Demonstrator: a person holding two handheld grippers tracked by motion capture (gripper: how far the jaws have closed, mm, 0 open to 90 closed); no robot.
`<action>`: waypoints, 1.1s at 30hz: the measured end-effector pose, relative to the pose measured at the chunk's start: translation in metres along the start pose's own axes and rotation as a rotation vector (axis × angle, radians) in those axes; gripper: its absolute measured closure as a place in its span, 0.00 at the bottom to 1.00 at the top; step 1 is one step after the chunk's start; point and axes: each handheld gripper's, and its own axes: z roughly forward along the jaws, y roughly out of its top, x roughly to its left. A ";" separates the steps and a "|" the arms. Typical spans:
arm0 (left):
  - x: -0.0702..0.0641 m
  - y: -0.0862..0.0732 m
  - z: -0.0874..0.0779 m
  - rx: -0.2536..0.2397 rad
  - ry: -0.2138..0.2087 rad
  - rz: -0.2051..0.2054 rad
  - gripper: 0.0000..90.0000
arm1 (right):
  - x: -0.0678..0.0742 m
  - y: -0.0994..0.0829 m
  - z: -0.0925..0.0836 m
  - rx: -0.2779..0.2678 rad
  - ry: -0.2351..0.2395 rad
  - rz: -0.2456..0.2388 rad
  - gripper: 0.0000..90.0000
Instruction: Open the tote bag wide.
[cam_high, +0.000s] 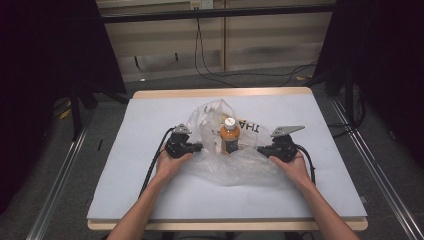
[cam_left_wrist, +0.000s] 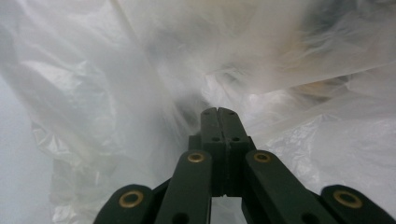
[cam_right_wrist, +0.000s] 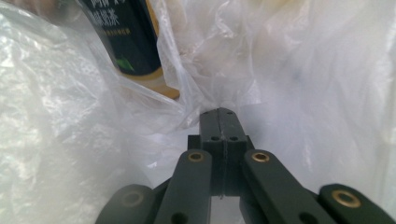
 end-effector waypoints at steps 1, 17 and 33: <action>0.000 0.000 -0.001 0.003 -0.010 0.002 1.00 | -0.001 -0.001 0.001 0.012 -0.012 -0.001 1.00; -0.014 0.001 -0.039 -0.139 -0.083 0.019 1.00 | 0.014 0.009 -0.037 -0.135 0.005 0.012 1.00; -0.064 0.045 -0.069 -0.223 -0.167 0.171 1.00 | 0.030 0.048 -0.070 -0.206 0.021 -0.053 1.00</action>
